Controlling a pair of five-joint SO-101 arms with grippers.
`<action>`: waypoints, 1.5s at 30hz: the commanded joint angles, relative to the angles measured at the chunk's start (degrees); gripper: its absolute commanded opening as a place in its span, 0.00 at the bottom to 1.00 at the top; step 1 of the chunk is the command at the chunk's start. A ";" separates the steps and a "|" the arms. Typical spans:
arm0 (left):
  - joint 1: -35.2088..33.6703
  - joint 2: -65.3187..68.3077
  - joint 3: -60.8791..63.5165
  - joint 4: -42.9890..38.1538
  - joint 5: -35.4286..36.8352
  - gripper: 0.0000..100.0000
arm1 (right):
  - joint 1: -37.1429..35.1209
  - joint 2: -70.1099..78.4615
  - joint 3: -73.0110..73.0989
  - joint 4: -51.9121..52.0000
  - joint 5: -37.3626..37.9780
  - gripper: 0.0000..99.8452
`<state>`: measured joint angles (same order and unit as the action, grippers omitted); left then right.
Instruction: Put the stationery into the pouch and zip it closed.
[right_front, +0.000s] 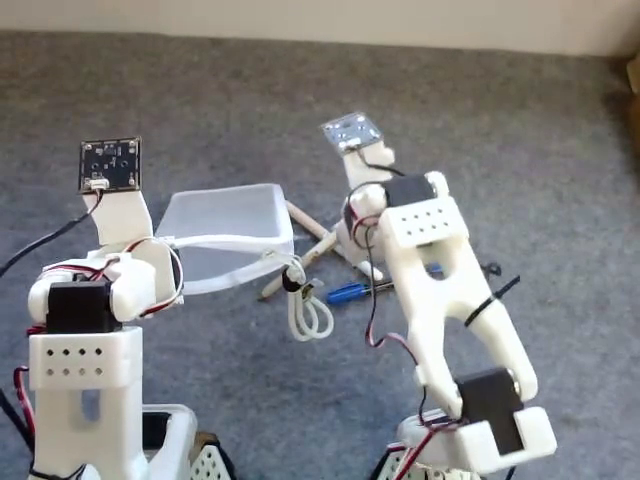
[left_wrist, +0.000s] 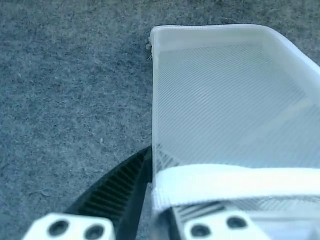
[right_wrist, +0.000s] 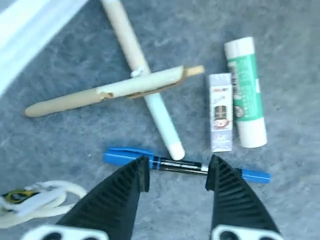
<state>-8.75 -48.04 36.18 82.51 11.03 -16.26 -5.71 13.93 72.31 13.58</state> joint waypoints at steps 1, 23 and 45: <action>-1.71 1.01 0.31 -0.44 0.70 0.01 | 3.21 0.31 -5.58 0.13 0.97 0.18; -5.05 1.01 0.57 -0.35 0.70 0.01 | 6.46 25.98 -28.97 -4.70 7.56 0.18; -5.05 1.01 1.19 -0.62 0.62 0.01 | 6.73 44.88 -43.47 -4.70 9.41 0.14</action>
<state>-12.88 -48.04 36.26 82.42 11.21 -10.11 39.38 -25.27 68.26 22.37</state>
